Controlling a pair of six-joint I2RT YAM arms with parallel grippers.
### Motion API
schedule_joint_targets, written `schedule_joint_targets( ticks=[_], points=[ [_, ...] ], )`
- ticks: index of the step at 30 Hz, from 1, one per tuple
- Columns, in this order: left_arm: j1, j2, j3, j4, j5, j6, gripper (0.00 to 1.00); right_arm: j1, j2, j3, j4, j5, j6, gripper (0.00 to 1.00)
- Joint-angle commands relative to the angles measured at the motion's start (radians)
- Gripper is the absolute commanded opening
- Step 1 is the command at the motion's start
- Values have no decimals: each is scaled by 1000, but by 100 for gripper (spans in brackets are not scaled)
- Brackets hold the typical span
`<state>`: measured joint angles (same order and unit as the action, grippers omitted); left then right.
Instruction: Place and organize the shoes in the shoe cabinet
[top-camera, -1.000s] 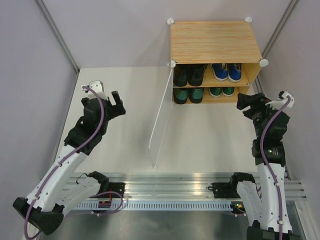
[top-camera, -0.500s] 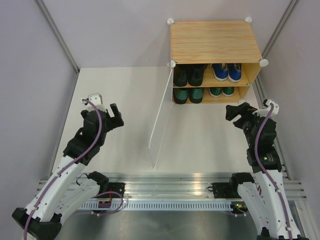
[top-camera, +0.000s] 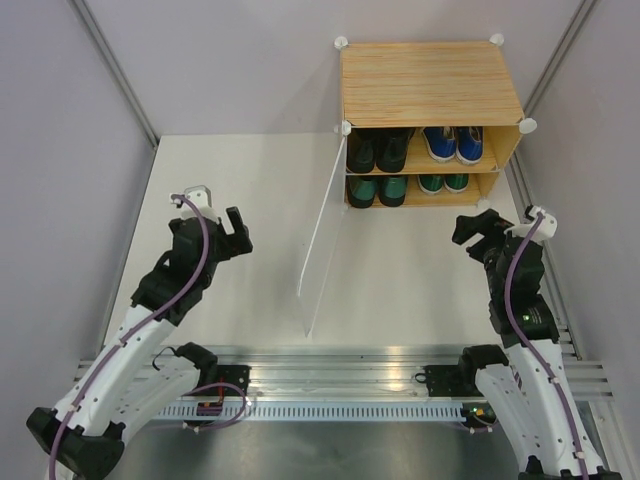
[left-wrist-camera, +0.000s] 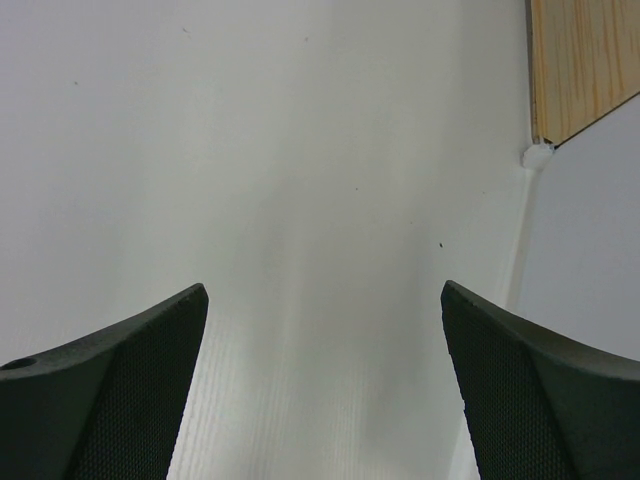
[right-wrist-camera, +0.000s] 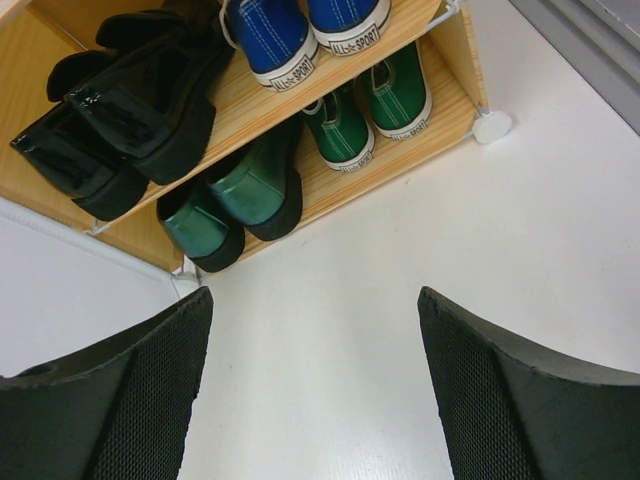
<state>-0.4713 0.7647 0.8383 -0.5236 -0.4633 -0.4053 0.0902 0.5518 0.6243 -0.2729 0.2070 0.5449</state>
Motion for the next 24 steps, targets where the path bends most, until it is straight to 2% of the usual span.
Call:
schedule_joint_targets(
  ticks=[1, 4, 5, 6, 8, 9, 10, 11, 12, 13, 17, 24],
  points=[
    [5, 27, 21, 5, 89, -75, 99, 9, 4, 51, -18, 52, 29, 87],
    [3, 67, 18, 34, 234, -194, 95, 11, -6, 77, -29, 32, 47, 87],
    [-1, 83, -1, 101, 329, -239, 92, 11, 2, 87, -29, 10, 50, 87],
    [-13, 120, -10, 135, 353, -256, 90, 11, 10, 106, -29, -12, 52, 87],
    [-136, 177, -10, 224, 345, -232, 87, 11, 28, 169, -41, -49, 67, 87],
    [-294, 256, 10, 234, 251, -199, 87, 11, 33, 189, -48, -52, 67, 88],
    [-382, 304, 74, 243, 205, -152, 88, 11, 31, 228, -55, -49, 66, 88],
    [-462, 355, 112, 246, 172, -42, 90, 10, 28, 247, -75, -44, 60, 88],
    [-586, 466, 152, 209, 94, -11, 93, 9, 28, 274, -83, -34, 58, 88],
    [-625, 510, 223, 183, 56, 5, 94, 9, 23, 287, -89, -21, 58, 88],
    [-668, 573, 225, 139, -14, -21, 95, 11, -19, 316, -101, 0, 53, 88],
    [-667, 395, 145, 114, -81, -55, 98, 9, -38, 315, -100, 17, 38, 88]
  ],
)
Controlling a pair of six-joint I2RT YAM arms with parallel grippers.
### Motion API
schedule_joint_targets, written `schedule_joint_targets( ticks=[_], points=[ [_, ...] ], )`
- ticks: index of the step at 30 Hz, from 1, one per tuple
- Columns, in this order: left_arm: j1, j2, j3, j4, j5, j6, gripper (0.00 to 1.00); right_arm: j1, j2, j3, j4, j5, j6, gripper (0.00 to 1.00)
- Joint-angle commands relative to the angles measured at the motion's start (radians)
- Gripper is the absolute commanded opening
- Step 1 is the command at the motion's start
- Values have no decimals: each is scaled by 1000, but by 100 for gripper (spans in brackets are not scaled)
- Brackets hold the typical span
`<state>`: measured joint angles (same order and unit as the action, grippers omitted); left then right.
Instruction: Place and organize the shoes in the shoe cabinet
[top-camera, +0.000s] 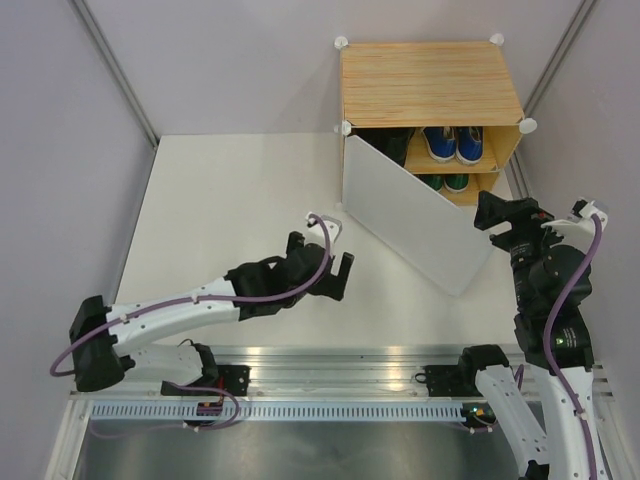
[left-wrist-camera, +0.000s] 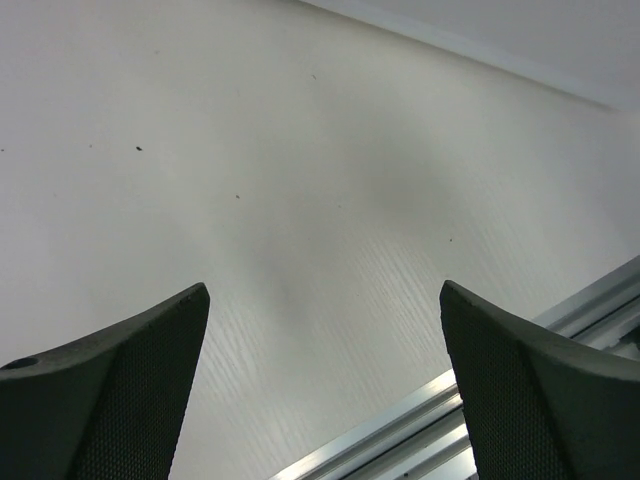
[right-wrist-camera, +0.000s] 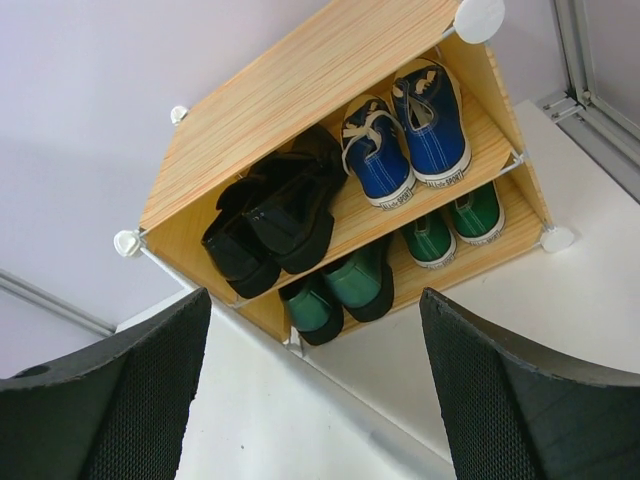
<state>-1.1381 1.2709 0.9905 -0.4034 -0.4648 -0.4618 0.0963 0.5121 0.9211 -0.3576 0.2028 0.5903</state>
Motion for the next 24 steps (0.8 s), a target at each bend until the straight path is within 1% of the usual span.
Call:
schedule_joint_targets(
  ticks=[1, 2, 4, 7, 8, 9, 10, 11, 12, 14, 16, 18, 20, 21, 22, 23, 24],
  points=[
    [0, -134, -6, -24, -89, 0, 98, 5, 3, 15, -17, 24, -10, 88],
    [0, -189, -1, -37, -113, 6, 98, 5, 3, 13, -15, 27, -10, 88],
    [0, -244, 23, -54, -150, 32, 98, 3, 3, 13, -15, 50, -23, 88],
    [1, -352, 63, -74, -254, 122, 99, 5, -4, 25, -15, 79, -40, 88],
    [1, -375, 69, -68, -329, 182, 99, 3, -7, 30, -15, 83, -46, 88],
    [0, -399, 73, -60, -377, 210, 99, 5, -10, 33, -15, 86, -49, 88],
    [0, -436, 65, -48, -430, 244, 99, 5, -11, 39, -17, 86, -47, 88],
    [1, -456, 54, -35, -530, 306, 99, 3, -12, 42, -11, 84, -46, 88],
    [0, -472, 39, -3, -575, 336, 99, 3, -9, 47, -6, 83, -46, 88],
    [1, -514, -15, 12, -645, 370, 100, 5, -4, 50, 11, 63, -47, 88],
    [0, -550, -76, 31, -638, 371, 100, 5, 0, 50, 34, 35, -44, 88],
    [0, -561, -104, 49, -604, 380, 100, 3, 15, 44, 92, -70, -49, 88],
    [0, -555, -99, 40, -604, 396, 100, 5, 49, 38, 182, -178, -44, 88],
    [-2, -551, -96, 40, -612, 402, 100, 5, 66, 27, 219, -329, -34, 88],
    [0, -550, -96, 40, -620, 408, 100, 5, 87, 19, 268, -411, -5, 88],
    [0, -545, -95, 37, -624, 420, 100, 5, 139, 12, 369, -504, 29, 88],
    [-2, -539, -95, 35, -630, 426, 100, 6, 172, -5, 426, -626, 69, 89]
  ],
)
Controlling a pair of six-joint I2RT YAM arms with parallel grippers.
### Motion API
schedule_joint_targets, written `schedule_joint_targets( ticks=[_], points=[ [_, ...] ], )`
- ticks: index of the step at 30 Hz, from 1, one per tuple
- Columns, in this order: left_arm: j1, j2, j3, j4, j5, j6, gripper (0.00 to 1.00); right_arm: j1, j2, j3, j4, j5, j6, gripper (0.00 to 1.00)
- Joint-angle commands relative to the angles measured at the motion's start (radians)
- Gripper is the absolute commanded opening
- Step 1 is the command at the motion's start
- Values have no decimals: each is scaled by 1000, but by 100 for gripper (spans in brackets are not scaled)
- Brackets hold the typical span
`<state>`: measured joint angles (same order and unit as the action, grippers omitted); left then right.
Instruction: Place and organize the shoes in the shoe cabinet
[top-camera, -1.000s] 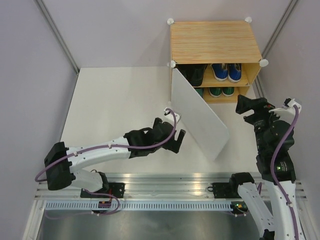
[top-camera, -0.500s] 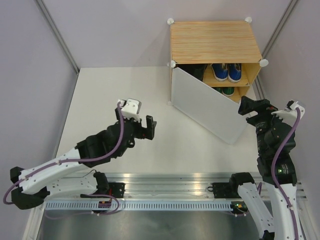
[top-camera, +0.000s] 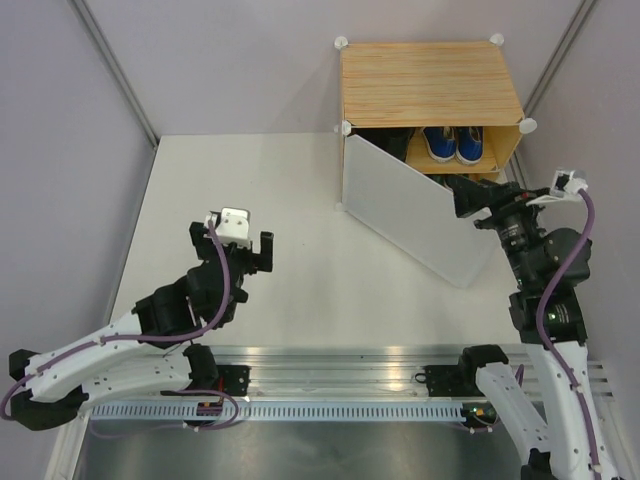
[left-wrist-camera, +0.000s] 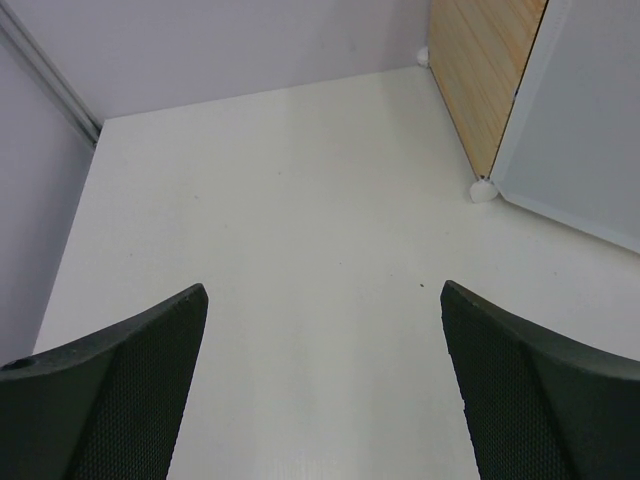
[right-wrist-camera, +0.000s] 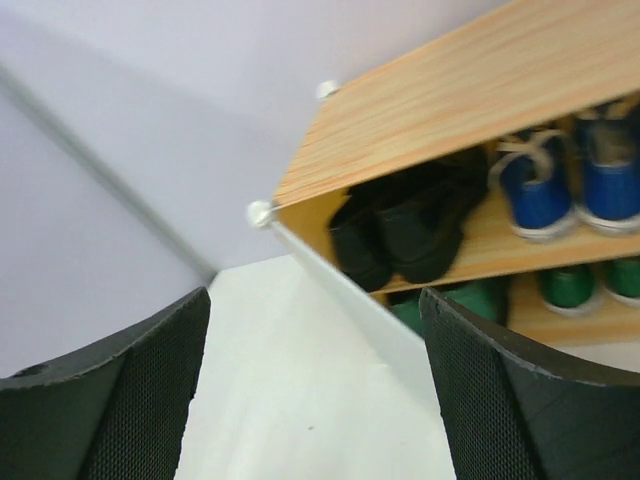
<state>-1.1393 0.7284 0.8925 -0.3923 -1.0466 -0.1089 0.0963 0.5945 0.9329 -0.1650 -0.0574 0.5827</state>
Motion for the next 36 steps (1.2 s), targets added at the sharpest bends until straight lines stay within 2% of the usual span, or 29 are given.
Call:
schedule_joint_targets(
  ticks=[1, 2, 3, 9, 10, 12, 13, 16, 20, 23, 24, 25, 28, 29, 35, 36],
  points=[
    [0, 8, 0, 23, -52, 78, 100, 13, 155, -22, 319, -425, 151, 89],
    [0, 11, -1, 23, -58, 87, 99, 26, 187, -19, 335, -459, 163, 91],
    [0, 17, -1, 24, -62, 92, 100, 51, 215, 6, 328, -472, 152, 98],
    [0, 37, 3, 24, -90, 107, 100, 425, 298, 50, 269, -345, -102, 98],
    [0, 39, 3, 26, -96, 107, 99, 524, 338, 61, 231, -317, -136, 98],
    [0, 37, 2, 24, -116, 107, 100, 621, 393, 96, 171, -276, -260, 98],
    [0, 31, -1, 26, -122, 107, 100, 708, 453, 110, 89, -241, -305, 98],
    [0, 13, -7, 27, -133, 107, 99, 805, 551, 139, -20, -135, -405, 98],
    [0, 6, -10, 27, -132, 106, 100, 816, 576, 72, -13, -101, -412, 98],
    [0, 16, -10, 27, -127, 107, 100, 816, 570, 12, -21, 5, -428, 98],
    [0, 23, -7, 27, -127, 107, 100, 816, 567, -18, -22, 55, -425, 98],
    [0, 26, -9, 26, -125, 107, 100, 816, 567, -31, -30, 234, -406, 98],
    [0, 42, -7, 27, -124, 107, 100, 806, 574, -62, -45, 460, -370, 98],
    [0, 45, -7, 26, -124, 107, 100, 798, 574, -68, -45, 491, -356, 98],
    [0, 48, -6, 26, -121, 107, 99, 610, 547, -106, -34, 516, -288, 98],
    [-2, 45, -6, 24, -119, 107, 99, 532, 539, -114, -34, 507, -253, 98]
  ],
)
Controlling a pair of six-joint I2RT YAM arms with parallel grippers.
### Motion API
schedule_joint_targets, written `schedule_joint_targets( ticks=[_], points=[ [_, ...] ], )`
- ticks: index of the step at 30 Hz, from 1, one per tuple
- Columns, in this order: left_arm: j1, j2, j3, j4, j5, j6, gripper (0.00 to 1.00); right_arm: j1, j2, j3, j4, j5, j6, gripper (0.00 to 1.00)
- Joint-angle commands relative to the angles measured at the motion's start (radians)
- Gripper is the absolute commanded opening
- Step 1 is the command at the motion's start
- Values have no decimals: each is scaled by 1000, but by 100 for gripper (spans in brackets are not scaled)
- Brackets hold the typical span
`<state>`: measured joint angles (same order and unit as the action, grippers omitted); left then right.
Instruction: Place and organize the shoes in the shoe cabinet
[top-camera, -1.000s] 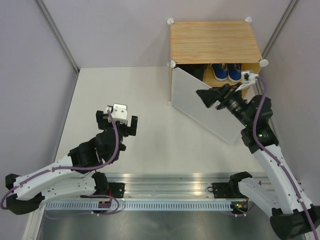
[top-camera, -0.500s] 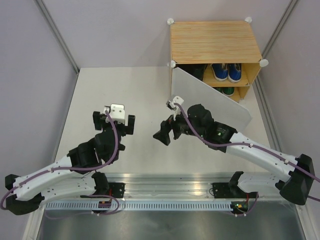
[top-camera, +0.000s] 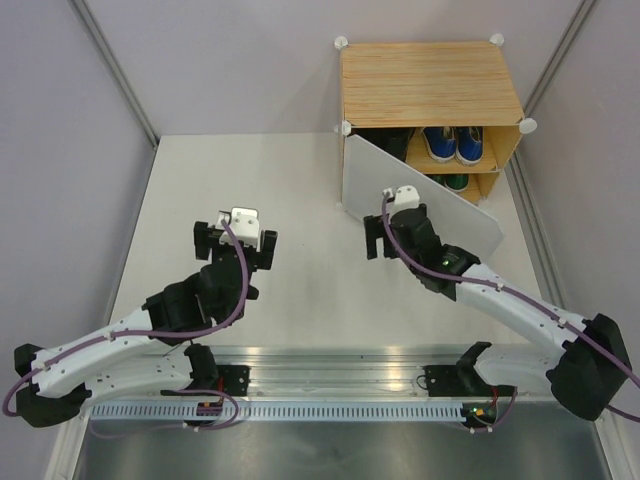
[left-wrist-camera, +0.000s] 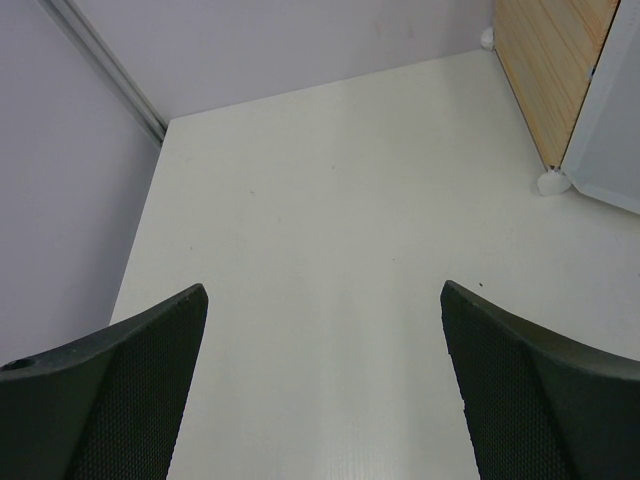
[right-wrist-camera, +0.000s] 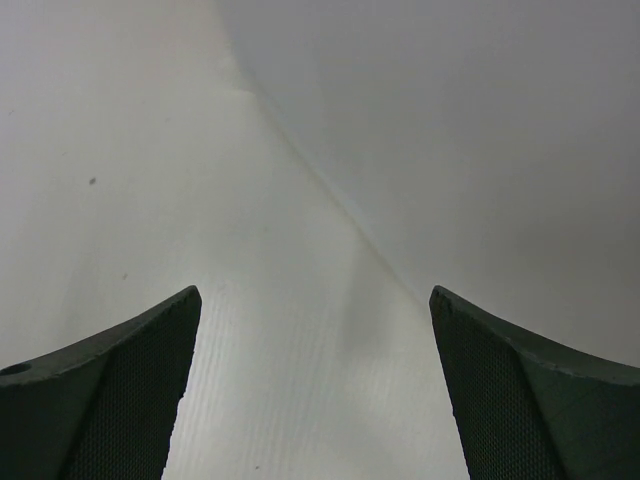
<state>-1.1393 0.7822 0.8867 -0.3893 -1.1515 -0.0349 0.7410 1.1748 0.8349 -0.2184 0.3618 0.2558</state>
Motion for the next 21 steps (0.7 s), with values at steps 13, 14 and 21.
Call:
schedule_joint_targets(
  ticks=[13, 14, 21],
  points=[
    [0, 5, 0, 20, 18, 27, 100, -626, 167, 68, 211, -207, 260, 98],
    [0, 8, -2, 21, 19, 27, 100, -641, 189, 105, 211, -216, 261, 98],
    [0, 28, -5, 21, 36, 21, 100, -698, 371, 240, 246, -273, 211, 98]
  ],
)
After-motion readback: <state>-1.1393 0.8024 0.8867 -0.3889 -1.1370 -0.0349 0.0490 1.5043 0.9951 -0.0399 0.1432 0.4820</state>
